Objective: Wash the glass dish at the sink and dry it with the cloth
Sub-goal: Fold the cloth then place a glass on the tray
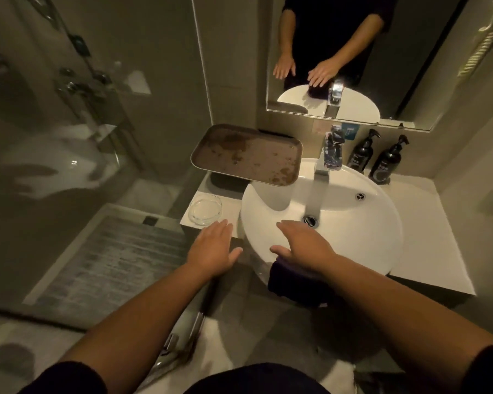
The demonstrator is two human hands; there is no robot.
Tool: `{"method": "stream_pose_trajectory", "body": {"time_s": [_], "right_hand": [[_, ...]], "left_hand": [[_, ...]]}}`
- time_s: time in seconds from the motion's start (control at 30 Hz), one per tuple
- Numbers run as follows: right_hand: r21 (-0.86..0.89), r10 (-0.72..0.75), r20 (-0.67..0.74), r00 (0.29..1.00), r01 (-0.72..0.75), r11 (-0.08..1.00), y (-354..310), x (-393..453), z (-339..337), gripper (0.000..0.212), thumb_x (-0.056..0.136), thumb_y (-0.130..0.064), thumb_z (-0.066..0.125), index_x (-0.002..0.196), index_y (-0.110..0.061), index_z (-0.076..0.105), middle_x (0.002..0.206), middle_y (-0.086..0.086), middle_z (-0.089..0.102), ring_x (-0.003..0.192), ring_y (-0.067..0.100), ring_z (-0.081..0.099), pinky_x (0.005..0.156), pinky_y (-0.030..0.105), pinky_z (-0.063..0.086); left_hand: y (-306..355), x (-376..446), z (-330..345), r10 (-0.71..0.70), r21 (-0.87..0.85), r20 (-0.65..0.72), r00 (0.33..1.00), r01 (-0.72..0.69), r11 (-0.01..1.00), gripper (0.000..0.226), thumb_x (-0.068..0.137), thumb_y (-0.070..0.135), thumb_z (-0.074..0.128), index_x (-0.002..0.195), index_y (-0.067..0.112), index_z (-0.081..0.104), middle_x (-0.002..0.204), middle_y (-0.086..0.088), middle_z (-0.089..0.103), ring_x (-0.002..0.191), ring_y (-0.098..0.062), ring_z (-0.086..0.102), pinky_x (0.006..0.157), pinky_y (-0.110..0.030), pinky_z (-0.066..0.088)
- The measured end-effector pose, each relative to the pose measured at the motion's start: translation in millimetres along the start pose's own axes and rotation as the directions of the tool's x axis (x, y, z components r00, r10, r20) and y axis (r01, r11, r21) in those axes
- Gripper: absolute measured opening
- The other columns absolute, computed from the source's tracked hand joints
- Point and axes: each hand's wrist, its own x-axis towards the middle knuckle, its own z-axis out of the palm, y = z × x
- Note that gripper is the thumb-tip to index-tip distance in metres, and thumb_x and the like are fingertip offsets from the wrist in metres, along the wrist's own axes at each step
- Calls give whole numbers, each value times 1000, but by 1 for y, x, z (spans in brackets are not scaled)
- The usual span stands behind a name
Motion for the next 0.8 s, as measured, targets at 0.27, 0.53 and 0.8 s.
{"method": "stream_pose_trajectory", "body": {"time_s": [0.27,0.53,0.8], "right_hand": [[12,-160,84,984,159,987,-53,80,13,71,91,-57,55,150,-23,34,156,0,38,142,24,36,114,40,32],[13,-210,129,969,210,978,-96,156,22,69,89,-51,61,147,-20,38,153,3,42,138,25,42,111,38,36],[-51,-126,275,953,145,988,-113,220,48,88,78,-50,75,147,-15,31,151,9,40,134,28,43,112,40,36]], "left_hand": [[-58,8,0,-179,-70,-16,984,177,982,73,96,50,48,154,13,23,162,-8,23,148,-26,22,120,-41,21],[-117,63,5,-213,-167,23,977,214,963,71,90,47,60,147,15,33,153,-7,39,138,-26,39,110,-39,35],[-152,120,11,-166,-244,187,968,209,947,95,84,44,71,155,13,17,163,-8,18,149,-26,21,117,-39,26]]}}
